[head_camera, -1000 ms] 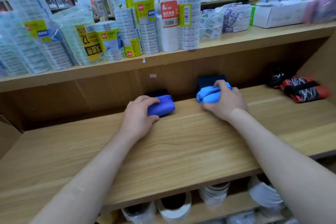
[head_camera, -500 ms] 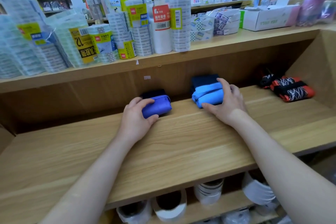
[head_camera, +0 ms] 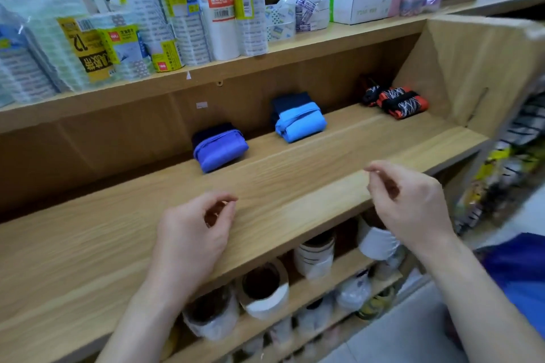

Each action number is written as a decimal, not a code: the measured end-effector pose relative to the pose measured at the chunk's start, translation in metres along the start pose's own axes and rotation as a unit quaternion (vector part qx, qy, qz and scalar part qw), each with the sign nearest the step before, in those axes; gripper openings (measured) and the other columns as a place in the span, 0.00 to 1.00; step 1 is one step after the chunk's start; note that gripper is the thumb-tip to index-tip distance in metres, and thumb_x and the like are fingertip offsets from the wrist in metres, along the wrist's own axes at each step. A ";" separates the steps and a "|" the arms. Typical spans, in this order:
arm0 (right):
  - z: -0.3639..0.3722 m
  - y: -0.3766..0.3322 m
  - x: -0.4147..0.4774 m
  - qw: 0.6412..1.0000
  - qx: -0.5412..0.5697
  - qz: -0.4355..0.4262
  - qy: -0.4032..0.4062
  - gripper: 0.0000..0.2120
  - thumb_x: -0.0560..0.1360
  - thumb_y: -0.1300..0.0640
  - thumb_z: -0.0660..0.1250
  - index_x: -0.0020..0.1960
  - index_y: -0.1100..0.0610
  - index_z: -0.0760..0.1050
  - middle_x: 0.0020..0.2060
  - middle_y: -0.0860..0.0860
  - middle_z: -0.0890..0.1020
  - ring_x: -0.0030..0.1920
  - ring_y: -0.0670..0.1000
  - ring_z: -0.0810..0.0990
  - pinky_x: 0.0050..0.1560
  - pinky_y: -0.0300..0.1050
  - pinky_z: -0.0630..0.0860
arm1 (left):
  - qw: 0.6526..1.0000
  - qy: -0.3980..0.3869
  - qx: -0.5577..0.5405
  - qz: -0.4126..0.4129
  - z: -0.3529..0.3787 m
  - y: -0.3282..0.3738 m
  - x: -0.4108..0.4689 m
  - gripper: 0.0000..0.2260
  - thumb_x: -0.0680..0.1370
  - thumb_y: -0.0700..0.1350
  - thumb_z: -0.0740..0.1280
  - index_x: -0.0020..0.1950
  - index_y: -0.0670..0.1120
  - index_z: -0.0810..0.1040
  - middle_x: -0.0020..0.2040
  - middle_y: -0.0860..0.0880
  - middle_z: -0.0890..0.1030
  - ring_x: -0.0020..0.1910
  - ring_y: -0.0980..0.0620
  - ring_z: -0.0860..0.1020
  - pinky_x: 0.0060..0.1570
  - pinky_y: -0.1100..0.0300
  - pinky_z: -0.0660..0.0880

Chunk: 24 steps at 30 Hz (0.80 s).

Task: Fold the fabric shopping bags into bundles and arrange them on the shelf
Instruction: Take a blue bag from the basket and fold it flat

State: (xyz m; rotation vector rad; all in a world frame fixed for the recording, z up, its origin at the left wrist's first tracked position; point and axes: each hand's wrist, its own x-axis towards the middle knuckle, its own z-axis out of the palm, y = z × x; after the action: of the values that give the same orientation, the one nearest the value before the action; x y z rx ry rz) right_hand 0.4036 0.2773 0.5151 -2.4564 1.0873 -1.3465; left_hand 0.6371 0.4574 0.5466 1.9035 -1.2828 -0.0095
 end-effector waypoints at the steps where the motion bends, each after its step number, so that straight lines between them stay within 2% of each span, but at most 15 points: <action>1: -0.008 0.002 -0.015 1.000 -0.016 0.004 0.000 0.07 0.76 0.65 0.68 0.53 0.61 0.82 0.39 0.51 0.85 0.35 0.49 0.81 0.38 0.39 0.75 | 1.000 -0.016 0.002 0.026 -0.002 0.002 -0.011 0.10 0.75 0.48 0.68 0.55 0.54 0.83 0.47 0.62 0.81 0.48 0.65 0.79 0.50 0.65 0.76; 4: -0.030 0.013 -0.059 0.997 -0.070 0.026 -0.004 0.08 0.76 0.61 0.65 0.50 0.58 0.82 0.39 0.50 0.85 0.36 0.51 0.82 0.37 0.43 0.76 | 0.992 -0.040 0.015 0.122 0.002 0.004 -0.037 0.09 0.76 0.44 0.68 0.54 0.50 0.83 0.47 0.60 0.82 0.47 0.63 0.80 0.47 0.68 0.76; 6: -0.045 0.021 -0.089 0.994 -0.099 0.047 -0.010 0.11 0.75 0.58 0.63 0.49 0.57 0.83 0.40 0.51 0.86 0.40 0.49 0.81 0.40 0.43 0.75 | 0.982 -0.059 0.025 0.176 0.011 0.003 -0.052 0.08 0.77 0.42 0.68 0.52 0.48 0.84 0.46 0.59 0.82 0.46 0.62 0.79 0.45 0.67 0.76; 9: -0.073 0.032 -0.132 0.981 -0.142 0.117 -0.060 0.07 0.74 0.60 0.67 0.49 0.56 0.82 0.41 0.50 0.86 0.42 0.52 0.82 0.39 0.47 0.76 | 0.960 -0.138 0.054 0.236 0.040 -0.002 -0.073 0.12 0.75 0.47 0.62 0.51 0.49 0.84 0.45 0.57 0.82 0.43 0.59 0.79 0.40 0.64 0.76; 11: -0.096 0.044 -0.159 0.955 -0.181 0.187 -0.140 0.08 0.75 0.61 0.69 0.53 0.52 0.81 0.41 0.48 0.85 0.41 0.54 0.82 0.37 0.45 0.74 | 0.944 -0.202 0.067 0.253 0.069 -0.008 -0.087 0.12 0.74 0.48 0.61 0.50 0.50 0.83 0.44 0.56 0.81 0.42 0.55 0.80 0.37 0.59 0.78; 13: -0.120 0.058 -0.185 0.914 -0.202 0.256 -0.241 0.13 0.77 0.56 0.67 0.60 0.47 0.77 0.41 0.44 0.82 0.42 0.51 0.79 0.40 0.47 0.75 | 0.932 -0.249 0.061 0.257 0.101 -0.011 -0.101 0.12 0.73 0.48 0.60 0.48 0.51 0.83 0.43 0.56 0.80 0.42 0.54 0.79 0.37 0.59 0.77; 15: -0.142 0.076 -0.212 0.876 -0.211 0.320 -0.295 0.14 0.78 0.52 0.66 0.63 0.46 0.74 0.41 0.41 0.79 0.44 0.48 0.78 0.45 0.47 0.75 | 0.924 -0.281 0.037 0.257 0.132 -0.006 -0.116 0.11 0.72 0.47 0.60 0.45 0.52 0.83 0.42 0.57 0.80 0.42 0.56 0.79 0.38 0.61 0.75; 19: -0.185 0.125 -0.270 0.832 -0.227 0.412 -0.294 0.13 0.77 0.51 0.66 0.62 0.46 0.76 0.44 0.43 0.79 0.47 0.49 0.78 0.47 0.47 0.75 | 0.910 -0.328 0.003 0.254 0.198 0.028 -0.141 0.11 0.70 0.47 0.59 0.42 0.52 0.82 0.41 0.60 0.78 0.42 0.59 0.76 0.38 0.63 0.74; 22: -0.217 0.167 -0.314 0.822 -0.194 0.477 -0.244 0.13 0.76 0.55 0.66 0.60 0.50 0.78 0.44 0.48 0.81 0.47 0.52 0.80 0.48 0.51 0.76 | 0.900 -0.369 0.003 0.231 0.258 0.058 -0.155 0.12 0.71 0.47 0.59 0.42 0.53 0.82 0.40 0.60 0.79 0.42 0.60 0.76 0.42 0.68 0.70; 24: -0.236 0.196 -0.342 0.817 -0.172 0.515 -0.191 0.13 0.76 0.58 0.67 0.60 0.52 0.79 0.45 0.50 0.82 0.47 0.53 0.81 0.49 0.50 0.76 | 0.892 -0.401 0.014 0.209 0.304 0.077 -0.164 0.10 0.72 0.44 0.62 0.43 0.53 0.83 0.41 0.59 0.81 0.43 0.59 0.77 0.44 0.72 0.67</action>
State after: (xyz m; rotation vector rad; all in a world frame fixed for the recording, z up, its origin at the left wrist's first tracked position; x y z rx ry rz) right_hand -0.0001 0.4059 0.3372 -1.6029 2.1616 -0.3101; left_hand 0.3700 0.3849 0.3257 1.6414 -2.2300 -0.6128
